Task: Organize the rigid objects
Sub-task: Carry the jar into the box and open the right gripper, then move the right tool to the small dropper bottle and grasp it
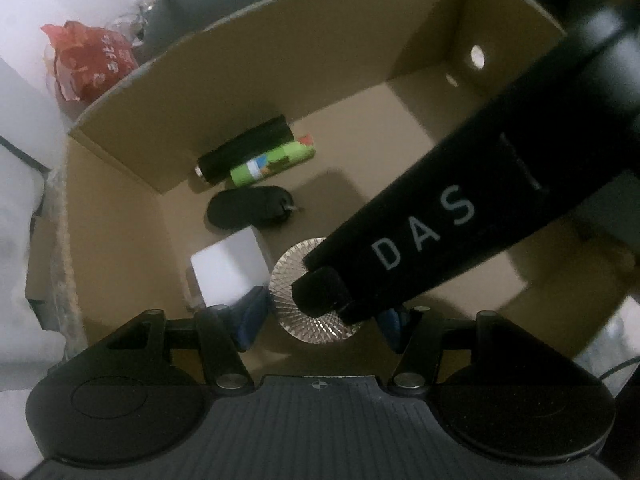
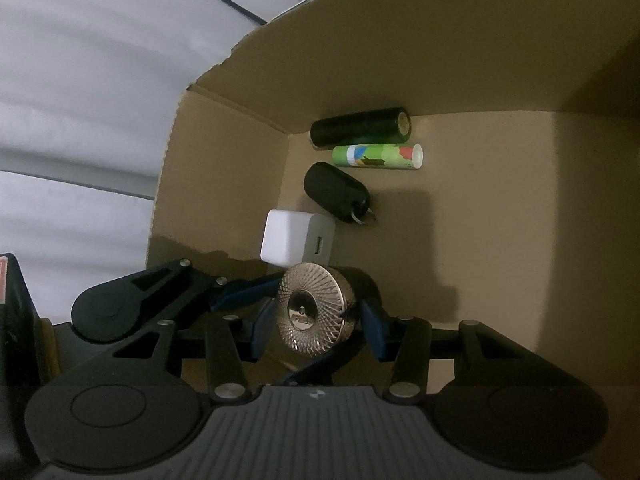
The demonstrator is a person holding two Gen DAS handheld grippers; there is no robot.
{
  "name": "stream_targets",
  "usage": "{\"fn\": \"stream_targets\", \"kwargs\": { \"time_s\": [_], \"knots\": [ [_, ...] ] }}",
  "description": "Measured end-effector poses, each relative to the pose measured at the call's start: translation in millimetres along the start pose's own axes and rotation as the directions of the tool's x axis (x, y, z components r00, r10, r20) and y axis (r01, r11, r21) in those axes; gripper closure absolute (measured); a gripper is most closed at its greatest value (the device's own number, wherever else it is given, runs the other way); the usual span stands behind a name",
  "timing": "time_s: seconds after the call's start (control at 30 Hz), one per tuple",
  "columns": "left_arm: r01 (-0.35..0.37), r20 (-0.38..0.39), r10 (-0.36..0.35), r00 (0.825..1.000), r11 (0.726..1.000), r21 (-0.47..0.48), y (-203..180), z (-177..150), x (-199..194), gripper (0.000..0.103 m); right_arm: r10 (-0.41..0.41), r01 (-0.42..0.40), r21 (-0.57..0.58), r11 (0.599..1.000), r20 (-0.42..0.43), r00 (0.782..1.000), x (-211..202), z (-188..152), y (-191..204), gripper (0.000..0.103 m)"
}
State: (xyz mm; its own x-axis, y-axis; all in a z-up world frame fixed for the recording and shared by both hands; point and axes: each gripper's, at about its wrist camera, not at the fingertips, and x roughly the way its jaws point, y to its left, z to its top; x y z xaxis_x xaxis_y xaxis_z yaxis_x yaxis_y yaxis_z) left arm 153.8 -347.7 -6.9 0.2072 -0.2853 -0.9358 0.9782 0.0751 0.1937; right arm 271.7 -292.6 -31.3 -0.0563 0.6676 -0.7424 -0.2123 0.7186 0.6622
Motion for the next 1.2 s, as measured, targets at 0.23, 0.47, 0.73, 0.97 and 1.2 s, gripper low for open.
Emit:
{"fn": "stream_targets", "kwargs": {
  "time_s": [0.23, 0.47, 0.73, 0.97, 1.2],
  "knots": [
    [0.002, 0.141, 0.005, 0.990, 0.999, -0.051, 2, -17, -58, 0.036, 0.027, -0.026, -0.010, 1.000, 0.099, 0.995, -30, -10, 6, 0.052],
    [0.001, 0.402, 0.036, 0.915, 0.996, -0.090, 2, -76, -144, 0.034, 0.070, -0.035, -0.133, 0.991, 0.267, 0.961, -101, -60, 38, 0.052],
    [-0.008, 0.555, 0.157, 0.817, 0.965, -0.261, 23, -157, -161, 0.034, 0.091, 0.061, -0.365, 0.929, 0.384, 0.919, -138, -116, 111, 0.052],
    [-0.054, 0.498, 0.256, 0.829, 0.922, -0.384, 30, -208, -138, 0.037, 0.110, 0.098, -0.566, 0.818, 0.321, 0.941, -95, -138, 186, 0.052],
    [-0.086, 0.446, 0.251, 0.859, 0.930, -0.359, 44, -221, -97, 0.045, -0.027, 0.158, -0.676, 0.720, 0.201, 0.979, -15, -132, 241, 0.052]
  ]
}}
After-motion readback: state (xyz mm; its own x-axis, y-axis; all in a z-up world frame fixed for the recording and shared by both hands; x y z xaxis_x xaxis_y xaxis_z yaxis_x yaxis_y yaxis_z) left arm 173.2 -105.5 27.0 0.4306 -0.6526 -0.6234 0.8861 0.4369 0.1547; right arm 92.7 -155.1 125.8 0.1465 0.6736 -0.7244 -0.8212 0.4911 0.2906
